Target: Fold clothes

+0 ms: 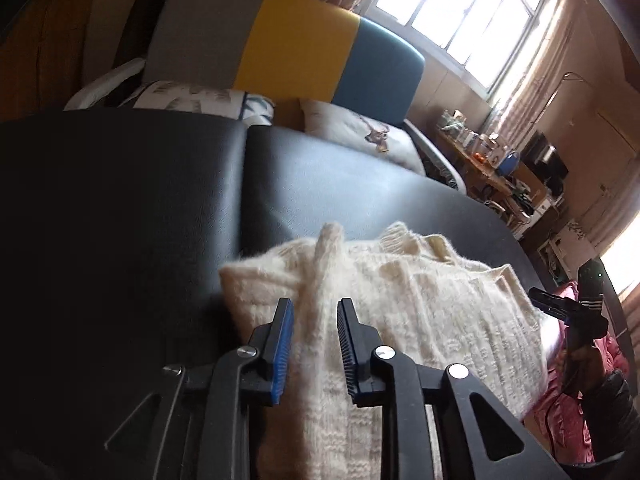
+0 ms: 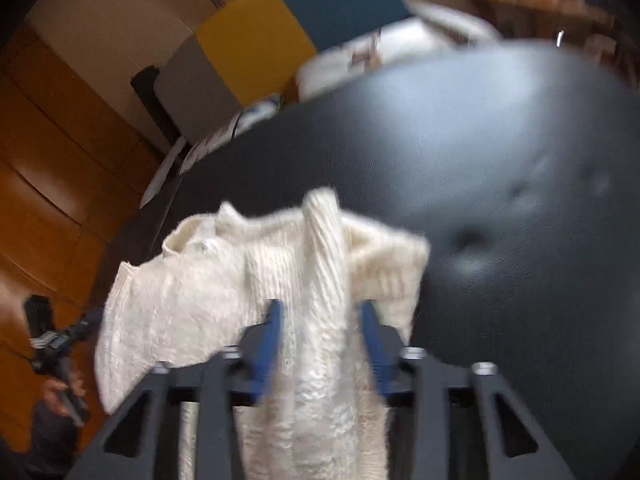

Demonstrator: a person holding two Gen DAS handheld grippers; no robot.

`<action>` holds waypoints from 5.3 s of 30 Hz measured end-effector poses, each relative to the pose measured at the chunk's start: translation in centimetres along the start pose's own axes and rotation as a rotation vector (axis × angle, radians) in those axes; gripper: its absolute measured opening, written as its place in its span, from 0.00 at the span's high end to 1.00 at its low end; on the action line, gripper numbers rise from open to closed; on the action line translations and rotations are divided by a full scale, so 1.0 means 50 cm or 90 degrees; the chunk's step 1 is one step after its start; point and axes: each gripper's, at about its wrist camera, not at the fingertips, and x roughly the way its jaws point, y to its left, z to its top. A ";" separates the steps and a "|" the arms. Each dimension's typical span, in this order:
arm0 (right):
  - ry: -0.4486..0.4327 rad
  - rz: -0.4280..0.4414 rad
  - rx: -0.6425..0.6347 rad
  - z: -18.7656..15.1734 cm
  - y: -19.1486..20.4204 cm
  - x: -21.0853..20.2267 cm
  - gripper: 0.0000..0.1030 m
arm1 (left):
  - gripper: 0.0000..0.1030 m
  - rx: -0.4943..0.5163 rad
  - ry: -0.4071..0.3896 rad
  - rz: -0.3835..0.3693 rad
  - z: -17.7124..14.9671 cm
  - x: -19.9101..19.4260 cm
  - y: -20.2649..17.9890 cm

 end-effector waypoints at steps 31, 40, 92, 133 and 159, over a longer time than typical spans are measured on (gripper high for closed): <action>0.077 -0.173 -0.156 0.089 0.053 0.107 0.83 | 0.76 -0.041 0.015 0.002 0.056 0.063 0.030; 0.058 -0.150 -0.112 0.059 0.046 0.110 0.70 | 0.65 -0.060 0.071 -0.055 0.032 0.068 0.044; 0.035 -0.160 -0.224 0.031 0.209 0.211 0.93 | 0.91 0.104 0.045 0.077 0.061 0.277 -0.141; 0.237 0.474 -0.043 -0.164 -0.016 -0.106 0.18 | 0.79 0.301 0.145 -0.153 -0.156 0.263 -0.530; 0.093 -0.151 -0.446 -0.114 0.247 -0.159 0.17 | 0.77 0.136 0.030 -0.087 -0.071 0.126 -0.382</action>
